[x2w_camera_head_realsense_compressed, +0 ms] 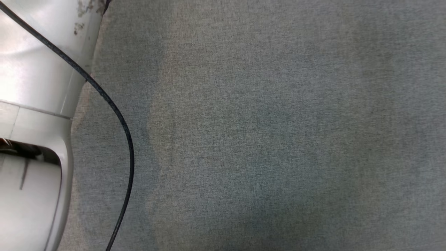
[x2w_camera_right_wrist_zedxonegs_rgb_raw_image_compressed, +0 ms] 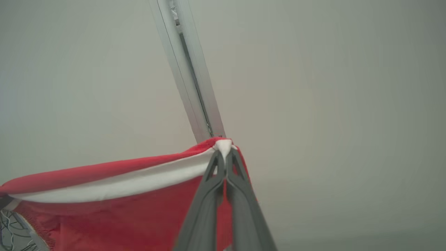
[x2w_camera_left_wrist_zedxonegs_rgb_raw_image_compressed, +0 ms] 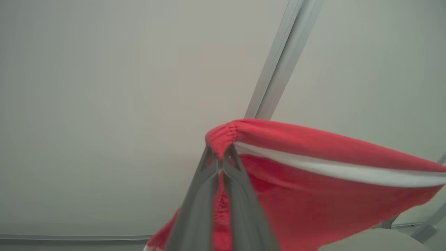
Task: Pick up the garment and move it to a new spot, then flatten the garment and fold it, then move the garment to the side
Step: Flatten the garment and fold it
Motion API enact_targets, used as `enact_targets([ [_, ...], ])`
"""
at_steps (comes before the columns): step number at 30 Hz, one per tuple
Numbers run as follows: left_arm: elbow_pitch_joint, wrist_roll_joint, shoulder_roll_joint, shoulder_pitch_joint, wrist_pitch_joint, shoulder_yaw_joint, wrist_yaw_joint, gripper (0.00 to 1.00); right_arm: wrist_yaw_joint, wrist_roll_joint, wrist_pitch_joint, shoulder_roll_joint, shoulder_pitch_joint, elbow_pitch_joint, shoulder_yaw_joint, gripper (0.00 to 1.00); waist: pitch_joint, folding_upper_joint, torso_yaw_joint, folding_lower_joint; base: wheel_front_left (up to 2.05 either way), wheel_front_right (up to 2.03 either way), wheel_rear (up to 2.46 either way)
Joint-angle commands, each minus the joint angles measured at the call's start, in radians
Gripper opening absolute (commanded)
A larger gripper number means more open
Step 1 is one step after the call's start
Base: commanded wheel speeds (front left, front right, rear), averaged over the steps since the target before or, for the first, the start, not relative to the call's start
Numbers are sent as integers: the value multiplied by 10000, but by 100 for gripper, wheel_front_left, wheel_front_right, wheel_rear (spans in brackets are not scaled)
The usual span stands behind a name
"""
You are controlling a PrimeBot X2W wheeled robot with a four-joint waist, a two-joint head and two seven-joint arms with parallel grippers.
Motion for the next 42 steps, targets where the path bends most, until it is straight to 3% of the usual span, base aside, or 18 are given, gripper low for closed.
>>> enact_targets([
  [1,12,414,-30,297,-64,116,-147,0,-5,143,-43,-35,355,-24,-176,0,436,0,22,-1,0,0,0],
  [4,164,1096,-87,1049,-61,148,-509,0,-3,340,-44,47,1190,81,-81,0,567,0,12,-1,0,0,0],
  [11,597,1453,-174,1989,-62,437,-1002,0,-3,780,-45,-53,2176,-78,244,0,424,0,37,-1,0,0,0],
  [18,1183,1526,-212,2986,-63,452,-1435,0,-3,1386,-44,-231,3188,-164,1394,0,-251,0,55,-1,0,0,0],
  [25,2143,1389,-216,3841,142,-91,-1615,0,-3,2098,-45,-501,3994,82,2463,0,-1081,0,147,-1,0,0,0],
  [36,3126,2089,-214,4897,628,-1682,-1707,0,-3,3262,-45,-863,4880,503,4301,0,-2233,0,232,-1,0,0,0],
  [42,3447,2259,-207,5471,578,-2044,-1719,0,-3,3824,-13,-1047,5226,631,5393,0,-2869,0,264,-1,0,0,0],
])
